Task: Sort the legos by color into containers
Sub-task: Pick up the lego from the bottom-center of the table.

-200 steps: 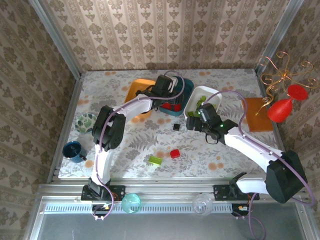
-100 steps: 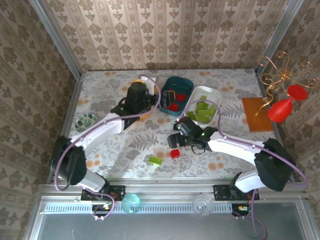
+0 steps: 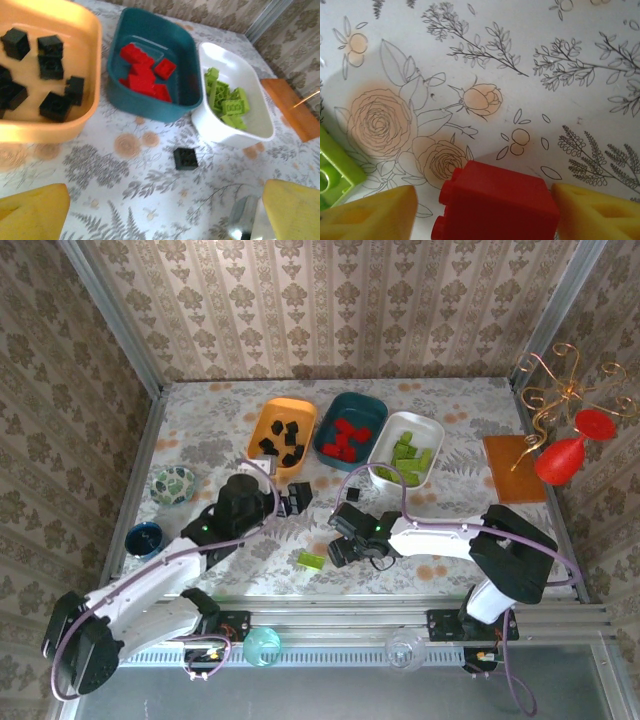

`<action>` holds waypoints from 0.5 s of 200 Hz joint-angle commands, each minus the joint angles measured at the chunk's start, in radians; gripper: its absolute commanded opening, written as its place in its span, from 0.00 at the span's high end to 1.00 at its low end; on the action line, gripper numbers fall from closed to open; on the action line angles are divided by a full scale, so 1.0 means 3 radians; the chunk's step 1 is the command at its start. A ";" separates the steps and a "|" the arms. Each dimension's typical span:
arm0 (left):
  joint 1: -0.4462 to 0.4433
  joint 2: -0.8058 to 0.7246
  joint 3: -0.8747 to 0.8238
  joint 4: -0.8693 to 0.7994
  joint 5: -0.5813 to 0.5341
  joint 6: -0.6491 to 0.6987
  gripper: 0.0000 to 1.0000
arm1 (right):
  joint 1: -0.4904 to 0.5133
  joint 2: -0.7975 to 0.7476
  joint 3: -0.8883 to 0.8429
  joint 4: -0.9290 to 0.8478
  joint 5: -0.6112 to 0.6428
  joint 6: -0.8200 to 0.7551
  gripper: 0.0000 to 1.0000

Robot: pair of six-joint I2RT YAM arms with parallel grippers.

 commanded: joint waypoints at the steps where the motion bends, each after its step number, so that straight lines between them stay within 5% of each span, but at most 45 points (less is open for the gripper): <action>1: -0.0006 -0.0163 -0.0111 -0.0198 -0.0188 -0.0157 0.00 | 0.0029 0.0065 -0.0009 0.0057 -0.0010 0.0024 0.39; 41: -0.0021 -0.0179 -0.0186 -0.0357 -0.0119 -0.0231 0.00 | 0.0025 0.0012 0.0091 -0.0001 0.0086 -0.0045 0.60; 100: -0.0030 -0.0178 -0.0275 -0.0393 -0.0013 -0.0242 0.00 | -0.0456 -0.0283 0.0636 -0.0125 0.0060 -0.0369 0.65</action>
